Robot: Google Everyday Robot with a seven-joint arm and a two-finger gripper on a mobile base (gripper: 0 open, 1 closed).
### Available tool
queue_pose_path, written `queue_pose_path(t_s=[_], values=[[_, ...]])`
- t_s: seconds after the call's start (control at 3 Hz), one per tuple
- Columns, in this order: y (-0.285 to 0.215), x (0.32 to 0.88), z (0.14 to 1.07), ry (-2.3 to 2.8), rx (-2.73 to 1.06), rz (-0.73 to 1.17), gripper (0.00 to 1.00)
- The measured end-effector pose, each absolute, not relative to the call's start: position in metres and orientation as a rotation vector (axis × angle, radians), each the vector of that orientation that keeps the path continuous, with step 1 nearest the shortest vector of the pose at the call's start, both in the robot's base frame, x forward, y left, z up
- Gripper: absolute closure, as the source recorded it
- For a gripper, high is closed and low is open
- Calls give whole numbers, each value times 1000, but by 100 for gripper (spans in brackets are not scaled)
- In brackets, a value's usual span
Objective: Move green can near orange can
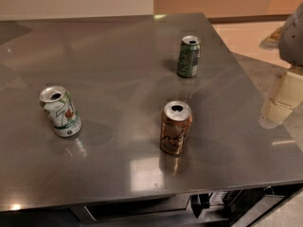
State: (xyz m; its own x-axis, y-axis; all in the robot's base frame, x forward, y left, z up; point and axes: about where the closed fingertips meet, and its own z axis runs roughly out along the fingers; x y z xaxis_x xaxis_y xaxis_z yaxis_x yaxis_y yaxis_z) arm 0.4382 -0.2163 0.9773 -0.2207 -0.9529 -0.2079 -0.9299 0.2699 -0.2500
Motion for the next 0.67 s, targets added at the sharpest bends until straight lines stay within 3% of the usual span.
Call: queue_pose_path(t_s=[0.67], values=[[-213, 453, 975, 2233, -1692, -55, 0]])
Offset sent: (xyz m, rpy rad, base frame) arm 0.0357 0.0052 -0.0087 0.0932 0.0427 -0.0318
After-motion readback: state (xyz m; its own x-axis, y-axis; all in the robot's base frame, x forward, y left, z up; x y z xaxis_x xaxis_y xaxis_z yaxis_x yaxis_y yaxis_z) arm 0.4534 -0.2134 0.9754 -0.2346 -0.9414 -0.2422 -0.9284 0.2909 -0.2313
